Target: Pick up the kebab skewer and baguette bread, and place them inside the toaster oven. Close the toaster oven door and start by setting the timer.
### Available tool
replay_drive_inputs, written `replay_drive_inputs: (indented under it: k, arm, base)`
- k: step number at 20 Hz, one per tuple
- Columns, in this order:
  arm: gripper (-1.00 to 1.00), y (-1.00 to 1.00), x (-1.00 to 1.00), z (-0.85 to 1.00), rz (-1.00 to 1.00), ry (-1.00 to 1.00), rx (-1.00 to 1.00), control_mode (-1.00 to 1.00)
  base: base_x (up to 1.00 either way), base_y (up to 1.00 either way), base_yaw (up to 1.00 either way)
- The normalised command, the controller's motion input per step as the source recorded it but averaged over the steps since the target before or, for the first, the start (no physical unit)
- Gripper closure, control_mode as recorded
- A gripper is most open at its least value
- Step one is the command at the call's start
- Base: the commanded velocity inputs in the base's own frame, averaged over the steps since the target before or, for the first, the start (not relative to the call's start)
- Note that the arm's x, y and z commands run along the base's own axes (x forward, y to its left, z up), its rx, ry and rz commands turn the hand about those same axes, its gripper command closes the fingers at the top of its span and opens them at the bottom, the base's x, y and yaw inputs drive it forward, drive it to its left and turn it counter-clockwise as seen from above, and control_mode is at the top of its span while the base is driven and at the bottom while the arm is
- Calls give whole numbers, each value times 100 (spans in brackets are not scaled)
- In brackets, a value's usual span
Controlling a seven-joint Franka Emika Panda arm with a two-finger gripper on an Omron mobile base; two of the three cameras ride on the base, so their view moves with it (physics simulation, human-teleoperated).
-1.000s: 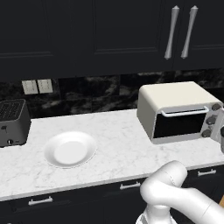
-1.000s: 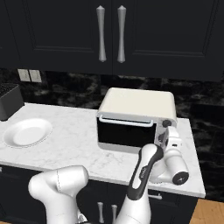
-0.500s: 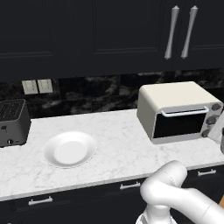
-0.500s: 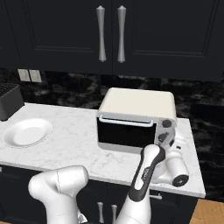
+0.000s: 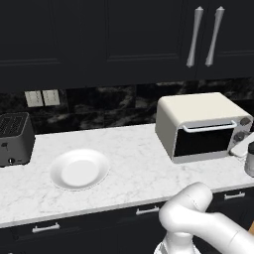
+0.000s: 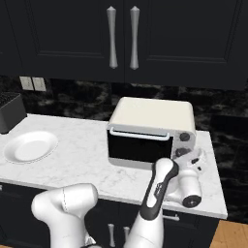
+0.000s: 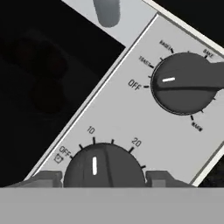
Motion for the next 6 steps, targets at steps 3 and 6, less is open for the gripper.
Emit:
replay_drive_inputs:
  k: [3, 6]
  arm:
    - [100, 4, -10, 0, -19, 0, 62, -100]
    - [100, 4, -14, 0, -21, 2, 67, -100]
  base:
    - [0, 0, 0]
    - [0, 0, 0]
